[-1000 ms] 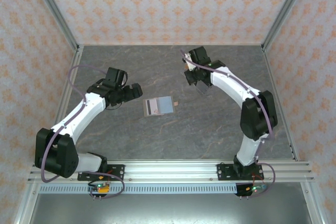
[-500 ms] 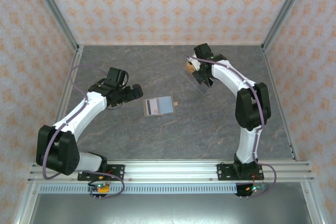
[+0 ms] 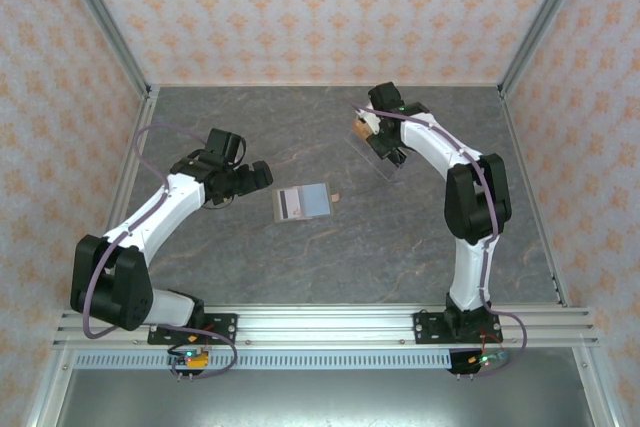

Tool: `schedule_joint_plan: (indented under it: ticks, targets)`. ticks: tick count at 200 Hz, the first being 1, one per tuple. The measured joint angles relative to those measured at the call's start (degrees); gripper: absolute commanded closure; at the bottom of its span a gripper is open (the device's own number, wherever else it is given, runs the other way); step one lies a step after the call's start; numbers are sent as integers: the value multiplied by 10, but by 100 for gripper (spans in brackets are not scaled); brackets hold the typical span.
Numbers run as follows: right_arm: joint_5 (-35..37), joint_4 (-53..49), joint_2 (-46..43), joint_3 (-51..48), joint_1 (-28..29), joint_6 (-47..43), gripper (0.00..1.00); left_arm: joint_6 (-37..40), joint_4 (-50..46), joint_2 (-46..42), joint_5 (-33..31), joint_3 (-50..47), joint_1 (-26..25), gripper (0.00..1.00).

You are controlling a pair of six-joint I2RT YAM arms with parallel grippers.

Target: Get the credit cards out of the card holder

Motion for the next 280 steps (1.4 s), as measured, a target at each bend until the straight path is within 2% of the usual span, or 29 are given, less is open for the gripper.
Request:
schedule_joint_plan:
  ticks: [42, 70, 158, 187, 236, 256, 280]
  targets:
    - [2, 3, 1, 0, -5, -4, 94, -1, 0, 8, 6, 2, 0, 0]
    - [2, 3, 2, 0, -6, -6, 85, -2, 0, 20, 15, 3, 0, 0]
    - [25, 18, 10, 0, -7, -2, 79, -1, 0, 27, 30, 10, 0, 0]
    - [12, 17, 5, 0, -7, 21, 66, -4, 0, 27, 30, 10, 0, 0]
    - [-12, 24, -88, -15, 2, 151, 47, -31, 1, 27, 26, 10, 0, 0]
    - [-12, 35, -127, -38, 32, 224, 42, -39, 5, 27, 26, 9, 0, 0]
    - [-39, 45, -132, -56, 83, 311, 42, -47, 13, 27, 28, 5, 0, 0]
